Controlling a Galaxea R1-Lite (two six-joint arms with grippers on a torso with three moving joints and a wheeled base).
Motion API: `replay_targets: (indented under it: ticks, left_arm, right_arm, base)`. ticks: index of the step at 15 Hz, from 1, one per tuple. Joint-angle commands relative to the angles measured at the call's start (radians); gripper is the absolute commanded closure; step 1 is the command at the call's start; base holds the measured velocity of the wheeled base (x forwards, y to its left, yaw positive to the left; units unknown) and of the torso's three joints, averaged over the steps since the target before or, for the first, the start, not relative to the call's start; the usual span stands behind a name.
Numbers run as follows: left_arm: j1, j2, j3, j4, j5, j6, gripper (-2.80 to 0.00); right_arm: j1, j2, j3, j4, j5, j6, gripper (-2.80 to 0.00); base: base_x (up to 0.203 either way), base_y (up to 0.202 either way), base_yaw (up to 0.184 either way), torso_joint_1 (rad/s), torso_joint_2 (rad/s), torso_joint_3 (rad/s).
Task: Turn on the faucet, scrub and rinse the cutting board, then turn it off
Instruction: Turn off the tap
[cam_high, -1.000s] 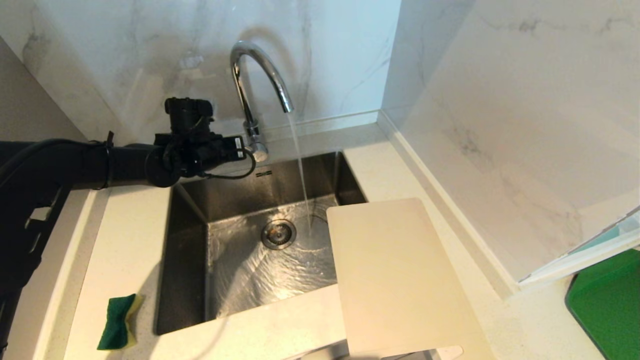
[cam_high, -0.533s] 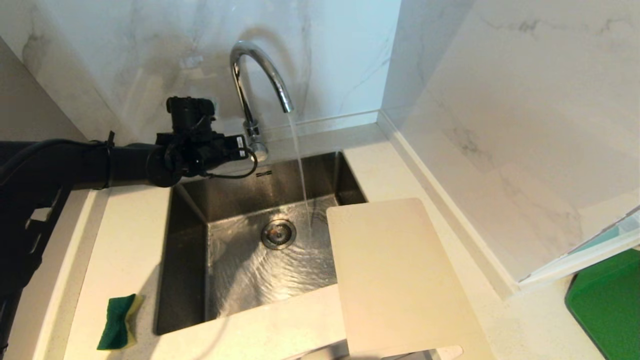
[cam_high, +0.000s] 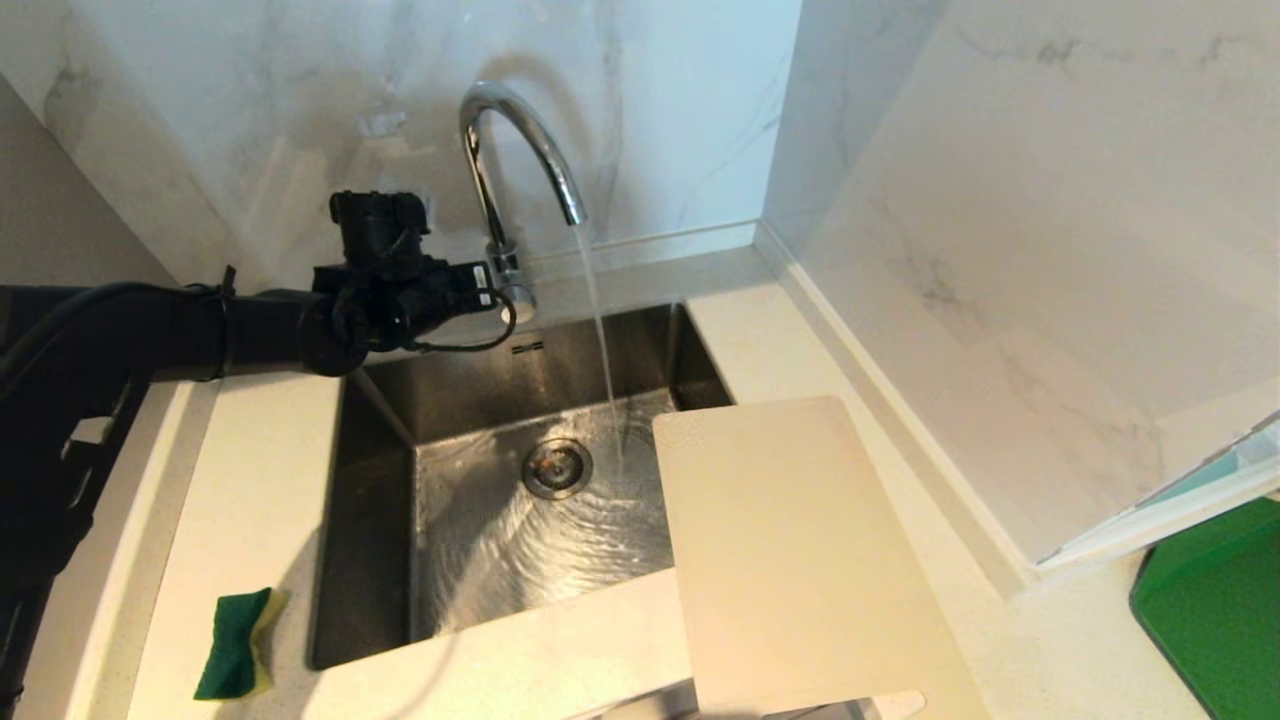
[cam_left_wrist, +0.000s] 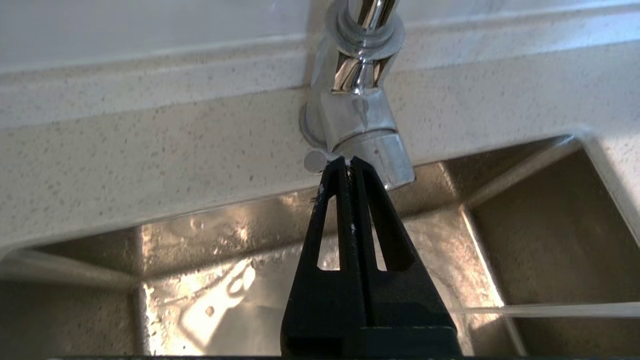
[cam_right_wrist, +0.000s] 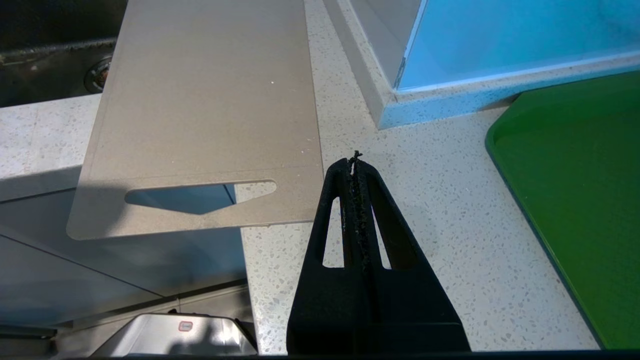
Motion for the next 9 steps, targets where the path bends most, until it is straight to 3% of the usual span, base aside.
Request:
replay_targets:
  ticks: [1,9]
  left_arm:
    - [-0.002,0.018,0.000,-0.013,0.002,-0.003,0.00]
    - [0.020,0.038,0.000,-0.016,0.004,-0.012,0.00]
  right_arm:
    - [0.001,0.001,0.002,0.000,0.000,-0.001,0.00]
    - [0.001,0.001,0.002,0.000,0.000,-0.001,0.00]
  base:
    - [0.000,0.000,0.000,0.000,0.00,0.000]
    - [0.000,0.000,0.000,0.000,0.00,0.000]
